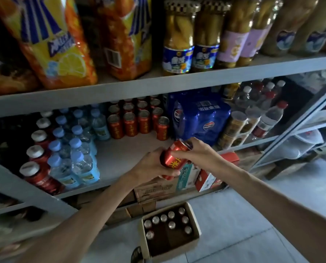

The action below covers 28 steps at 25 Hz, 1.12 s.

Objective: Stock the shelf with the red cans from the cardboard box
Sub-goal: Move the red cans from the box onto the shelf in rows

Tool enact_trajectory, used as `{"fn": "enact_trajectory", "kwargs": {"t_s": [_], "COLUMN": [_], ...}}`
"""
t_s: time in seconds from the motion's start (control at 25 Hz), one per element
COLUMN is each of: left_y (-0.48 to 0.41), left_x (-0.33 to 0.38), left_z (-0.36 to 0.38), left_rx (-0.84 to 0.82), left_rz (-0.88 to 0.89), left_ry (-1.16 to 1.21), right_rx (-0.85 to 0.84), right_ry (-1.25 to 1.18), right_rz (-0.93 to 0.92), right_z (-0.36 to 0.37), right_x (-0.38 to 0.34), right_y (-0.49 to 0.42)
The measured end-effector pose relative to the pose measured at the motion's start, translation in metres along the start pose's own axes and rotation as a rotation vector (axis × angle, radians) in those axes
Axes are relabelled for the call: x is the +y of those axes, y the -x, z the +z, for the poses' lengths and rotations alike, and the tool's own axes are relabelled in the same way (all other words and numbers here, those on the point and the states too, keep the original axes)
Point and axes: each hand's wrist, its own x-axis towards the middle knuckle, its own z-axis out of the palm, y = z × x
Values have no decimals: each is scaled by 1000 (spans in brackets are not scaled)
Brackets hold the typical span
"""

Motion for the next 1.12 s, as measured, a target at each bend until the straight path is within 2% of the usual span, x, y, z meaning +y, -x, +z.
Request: {"fn": "enact_trajectory", "kwargs": {"t_s": [0.16, 0.32, 0.48, 0.6, 0.68, 0.84, 1.12], "left_y": [-4, -13, -25, -33, -38, -49, -58], "left_x": [-33, -64, -112, -133, -139, -142, -138], "left_z": [-29, -50, -72, -81, -82, -82, -81], "left_rx": [76, 97, 47, -45, -69, -88, -102], "left_rz": [16, -70, -265, -482, -530, -565, -573], "left_ry": [15, -44, -507, -728, -804, -867, -861], "right_rx": [82, 149, 305, 379, 359, 318, 337], "right_ry": [-17, -14, 350, 423, 463, 512, 546], "right_rz": [-24, -79, -159, -185, -228, -337, -363], "right_z": [31, 58, 80, 83, 84, 90, 102], "right_x": [-20, -23, -11, -2, -1, -5, -6], "right_y": [-26, -52, -87, -117, -141, -181, -213]}}
